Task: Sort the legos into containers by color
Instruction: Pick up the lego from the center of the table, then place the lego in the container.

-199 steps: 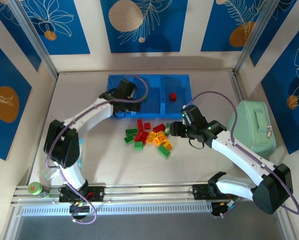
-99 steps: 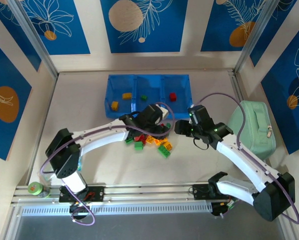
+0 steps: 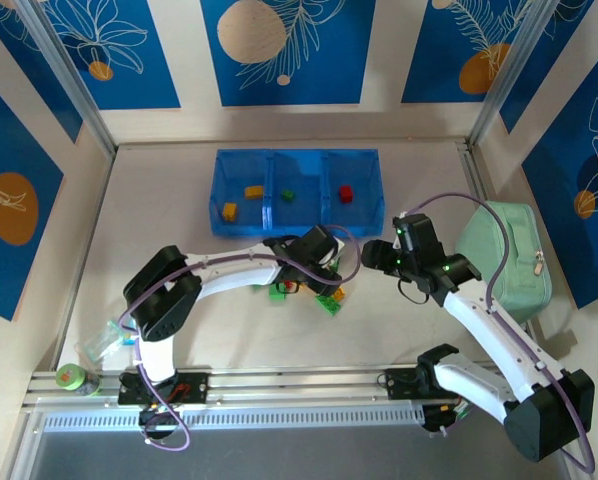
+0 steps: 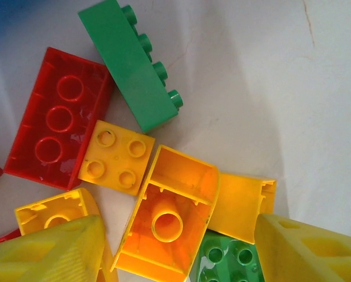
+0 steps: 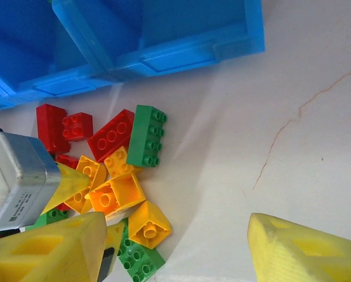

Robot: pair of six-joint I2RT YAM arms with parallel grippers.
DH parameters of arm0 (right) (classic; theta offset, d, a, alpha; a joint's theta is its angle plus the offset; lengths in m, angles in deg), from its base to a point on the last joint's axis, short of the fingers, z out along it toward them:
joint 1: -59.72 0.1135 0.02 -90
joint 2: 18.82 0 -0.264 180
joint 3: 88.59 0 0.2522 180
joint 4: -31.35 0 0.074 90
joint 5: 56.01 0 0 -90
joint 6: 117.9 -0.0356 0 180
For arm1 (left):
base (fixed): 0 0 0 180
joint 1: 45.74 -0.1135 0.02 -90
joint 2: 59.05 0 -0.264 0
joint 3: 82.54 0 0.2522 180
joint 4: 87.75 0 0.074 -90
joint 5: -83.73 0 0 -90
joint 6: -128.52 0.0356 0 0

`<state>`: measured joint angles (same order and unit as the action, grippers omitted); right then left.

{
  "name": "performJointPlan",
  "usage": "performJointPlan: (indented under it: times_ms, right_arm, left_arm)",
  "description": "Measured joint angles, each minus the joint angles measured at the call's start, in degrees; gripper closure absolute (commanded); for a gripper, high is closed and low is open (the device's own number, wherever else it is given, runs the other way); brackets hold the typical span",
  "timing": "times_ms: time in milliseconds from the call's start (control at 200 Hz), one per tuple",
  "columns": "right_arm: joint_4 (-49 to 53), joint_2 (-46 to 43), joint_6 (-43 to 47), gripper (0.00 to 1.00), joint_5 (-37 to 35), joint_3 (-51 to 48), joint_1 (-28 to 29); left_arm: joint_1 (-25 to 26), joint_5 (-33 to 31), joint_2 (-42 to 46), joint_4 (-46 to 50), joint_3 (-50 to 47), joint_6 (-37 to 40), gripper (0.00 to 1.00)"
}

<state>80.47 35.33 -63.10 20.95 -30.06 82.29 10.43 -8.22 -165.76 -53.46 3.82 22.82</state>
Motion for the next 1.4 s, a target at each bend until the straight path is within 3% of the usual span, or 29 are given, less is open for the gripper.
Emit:
performJointPlan:
  times_ms: [290,640,971,1086,1226,1401]
  right_arm:
    - [-0.26,0.0,0.0,0.35,1.33,-0.33,-0.72]
    - [-1.38,0.0,0.0,0.36,1.77,-0.33,-0.96]
    - [-1.55,-1.05,-0.04,0.37,1.77,-1.49,-1.22]
    - [-1.55,-1.25,-0.04,0.37,1.77,-2.01,-1.27]
    - [-1.6,-1.64,-0.44,0.37,1.79,-2.95,-1.29]
    - [-1.97,-1.75,-0.9,0.38,2.62,-3.56,-1.33]
  left_arm:
    - [0.24,-0.15,-3.04,-0.02,0.37,1.14,0.4]
    - [0.76,-2.99,-4.2,0.92,1.07,2.71,0.69]
    - [-0.61,-4.04,-0.17,1.22,0.24,2.29,0.74]
    - [-5.14,-3.04,6.82,0.46,-1.05,1.44,0.74]
    - [-14.84,-2.56,14.53,-1.51,-1.73,0.02,0.74]
    - [-24.92,-3.34,15.52,-0.7,-0.37,-1.81,0.74]
